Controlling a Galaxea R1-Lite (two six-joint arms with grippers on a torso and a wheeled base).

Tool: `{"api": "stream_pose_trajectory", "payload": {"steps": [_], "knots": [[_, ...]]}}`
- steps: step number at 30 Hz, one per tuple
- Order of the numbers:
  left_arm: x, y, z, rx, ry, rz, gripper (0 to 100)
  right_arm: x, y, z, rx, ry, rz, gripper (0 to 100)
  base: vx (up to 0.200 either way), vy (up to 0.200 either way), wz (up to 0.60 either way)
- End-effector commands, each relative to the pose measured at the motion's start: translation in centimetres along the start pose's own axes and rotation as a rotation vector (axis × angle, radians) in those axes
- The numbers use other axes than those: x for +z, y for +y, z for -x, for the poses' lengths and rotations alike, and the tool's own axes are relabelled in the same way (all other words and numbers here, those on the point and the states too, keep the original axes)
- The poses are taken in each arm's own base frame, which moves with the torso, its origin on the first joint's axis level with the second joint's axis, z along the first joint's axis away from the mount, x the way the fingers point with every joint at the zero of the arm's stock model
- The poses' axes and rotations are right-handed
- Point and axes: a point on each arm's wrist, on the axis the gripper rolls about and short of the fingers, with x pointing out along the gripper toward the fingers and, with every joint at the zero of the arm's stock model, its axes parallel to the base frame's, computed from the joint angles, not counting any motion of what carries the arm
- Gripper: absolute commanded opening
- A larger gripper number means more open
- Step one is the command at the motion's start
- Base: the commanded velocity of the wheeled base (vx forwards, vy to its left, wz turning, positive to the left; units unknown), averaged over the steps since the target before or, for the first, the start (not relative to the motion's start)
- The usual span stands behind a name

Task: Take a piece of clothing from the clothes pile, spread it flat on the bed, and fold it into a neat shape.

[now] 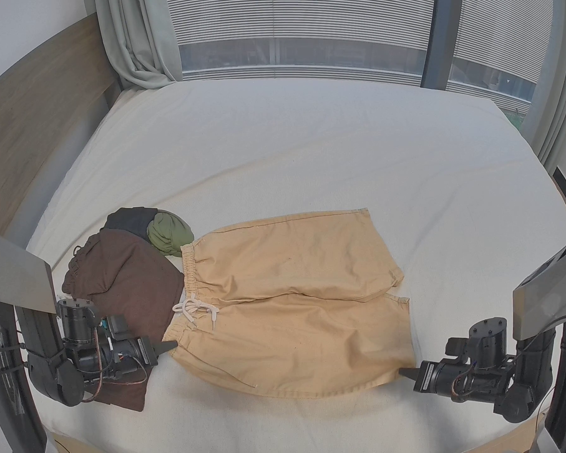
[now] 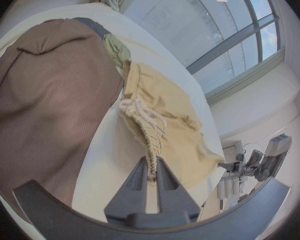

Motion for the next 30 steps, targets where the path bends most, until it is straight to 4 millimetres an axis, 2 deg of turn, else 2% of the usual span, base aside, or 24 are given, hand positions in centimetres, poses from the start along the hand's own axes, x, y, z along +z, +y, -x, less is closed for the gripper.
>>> {"api": "stream_pose_trajectory", "payload": {"steps": [1, 15, 30], "knots": [[1.1, -0.6, -0.3, -0.039, -0.079, 0.025, 0, 2.6, 2.0, 1.4, 0.114, -0.140, 0.016, 0, 0.000, 0.000, 0.00], [2.5, -1.0, -1.1, -0.079, -0.136, 0.094, 0, 5.4, 1.8, 1.2, 0.150, -0.252, -0.016, 0, 0.000, 0.000, 0.00], [3.3, -0.8, -1.7, -0.078, -0.171, 0.141, 0, 6.2, 1.5, 1.1, 0.164, -0.270, -0.022, 0, 0.000, 0.000, 0.00]]}}
